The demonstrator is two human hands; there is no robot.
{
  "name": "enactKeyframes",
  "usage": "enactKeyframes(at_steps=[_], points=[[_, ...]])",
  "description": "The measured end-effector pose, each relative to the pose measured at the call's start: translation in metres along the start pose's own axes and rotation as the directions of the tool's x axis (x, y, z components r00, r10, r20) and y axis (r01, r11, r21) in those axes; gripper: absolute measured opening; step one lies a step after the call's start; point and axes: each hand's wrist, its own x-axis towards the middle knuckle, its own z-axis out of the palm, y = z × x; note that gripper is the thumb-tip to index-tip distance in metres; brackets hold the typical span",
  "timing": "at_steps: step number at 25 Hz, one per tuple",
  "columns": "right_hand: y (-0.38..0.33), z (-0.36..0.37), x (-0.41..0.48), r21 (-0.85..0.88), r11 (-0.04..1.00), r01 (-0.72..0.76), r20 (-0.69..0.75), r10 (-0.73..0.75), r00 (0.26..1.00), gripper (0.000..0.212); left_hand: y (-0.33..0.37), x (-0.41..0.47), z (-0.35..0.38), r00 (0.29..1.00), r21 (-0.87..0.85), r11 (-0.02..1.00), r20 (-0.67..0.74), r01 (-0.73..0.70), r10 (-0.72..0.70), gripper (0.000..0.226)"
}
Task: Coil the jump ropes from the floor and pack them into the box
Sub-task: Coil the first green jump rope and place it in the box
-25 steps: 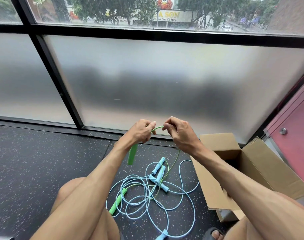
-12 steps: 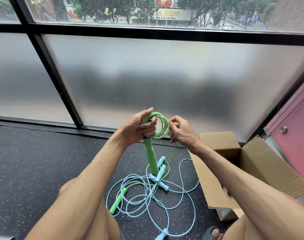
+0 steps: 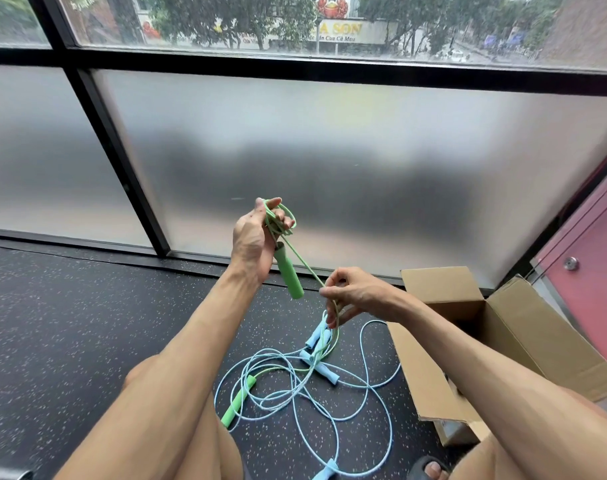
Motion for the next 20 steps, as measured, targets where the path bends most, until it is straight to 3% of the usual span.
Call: enactKeyframes(at_steps=[2,4,7,9,11,12,16,20], points=[[0.002,0.002,-0.001,-0.063,0.998,-0.018,0.067,0.022,0.998,0.015,0.001,0.003,-0.005,0.990,0.159,0.980,-0.052,-0.120,0.129,0.033],[0.001,0.004,-0.003,-0.103,0.995,-0.011,0.089,0.021,0.996,0.014,0.000,0.005,-0.007,0.962,0.379,0.899,-0.064,-0.221,0.264,0.033],[-0.005,0.004,-0.004,-0.170,0.983,0.066,0.011,-0.065,0.998,0.013,-0.001,0.009,-0.013,0.923,0.689,0.669,-0.001,-0.278,0.385,0.036],[-0.011,0.000,-0.004,-0.199,0.968,0.149,-0.062,-0.164,0.984,0.015,-0.002,0.010,-0.019,0.919,0.840,0.467,0.090,-0.277,0.383,0.034],[-0.018,-0.004,-0.005,-0.257,0.940,0.223,-0.123,-0.260,0.958,0.018,-0.002,0.009,-0.024,0.941,0.920,0.305,0.151,-0.246,0.303,0.031],[-0.020,-0.006,-0.007,-0.292,0.922,0.255,-0.149,-0.307,0.940,0.018,-0.003,0.008,-0.025,0.958,0.936,0.272,0.162,-0.225,0.235,0.031],[-0.025,-0.012,-0.009,-0.343,0.864,0.369,-0.218,-0.455,0.863,0.021,-0.008,0.001,-0.015,0.979,0.972,0.215,0.131,-0.095,-0.156,0.034],[-0.022,-0.020,-0.005,-0.324,0.850,0.415,-0.311,-0.510,0.802,0.024,-0.010,-0.010,-0.003,0.887,0.958,0.288,0.127,0.007,-0.443,0.041]])
